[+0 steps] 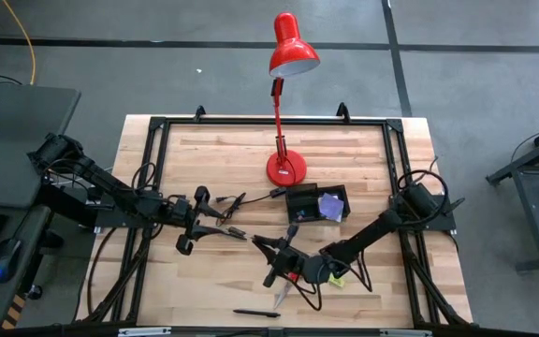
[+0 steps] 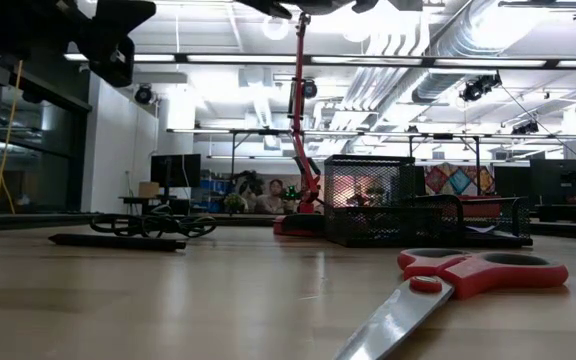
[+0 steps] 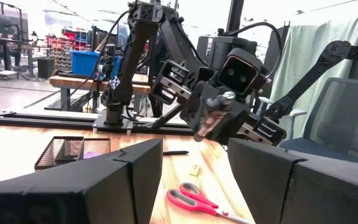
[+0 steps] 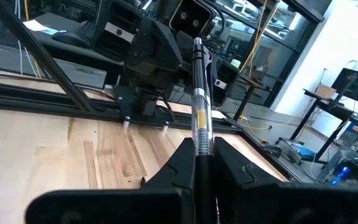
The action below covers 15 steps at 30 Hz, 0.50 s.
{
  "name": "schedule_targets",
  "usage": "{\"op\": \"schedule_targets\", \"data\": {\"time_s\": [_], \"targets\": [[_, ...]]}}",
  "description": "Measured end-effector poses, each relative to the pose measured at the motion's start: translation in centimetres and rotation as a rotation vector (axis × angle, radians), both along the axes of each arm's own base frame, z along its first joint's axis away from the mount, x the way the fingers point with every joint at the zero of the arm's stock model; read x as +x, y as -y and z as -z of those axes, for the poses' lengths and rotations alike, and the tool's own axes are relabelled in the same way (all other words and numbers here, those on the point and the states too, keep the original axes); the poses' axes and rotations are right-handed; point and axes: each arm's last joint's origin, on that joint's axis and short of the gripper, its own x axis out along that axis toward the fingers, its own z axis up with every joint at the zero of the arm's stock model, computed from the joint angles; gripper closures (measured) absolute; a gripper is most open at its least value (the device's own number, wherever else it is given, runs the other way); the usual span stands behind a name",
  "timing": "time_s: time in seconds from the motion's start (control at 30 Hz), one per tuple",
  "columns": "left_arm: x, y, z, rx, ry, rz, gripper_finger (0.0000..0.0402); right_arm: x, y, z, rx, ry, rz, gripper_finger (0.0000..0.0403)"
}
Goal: Pick and place office supplies into organizer
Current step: Put the black pen into the desk organizer
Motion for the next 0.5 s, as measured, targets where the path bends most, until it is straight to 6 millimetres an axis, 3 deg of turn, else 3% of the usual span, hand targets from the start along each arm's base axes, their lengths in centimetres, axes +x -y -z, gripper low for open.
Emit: {"op": "schedule_targets", "data": {"time_s": [0.5], "targets": [[-0.04,-0.02,-0.34,-0.038,0.032,0.003,0.0229,0.45,0.61,-0.47,-0.005,0.033,-0.032,0.0392]]}}
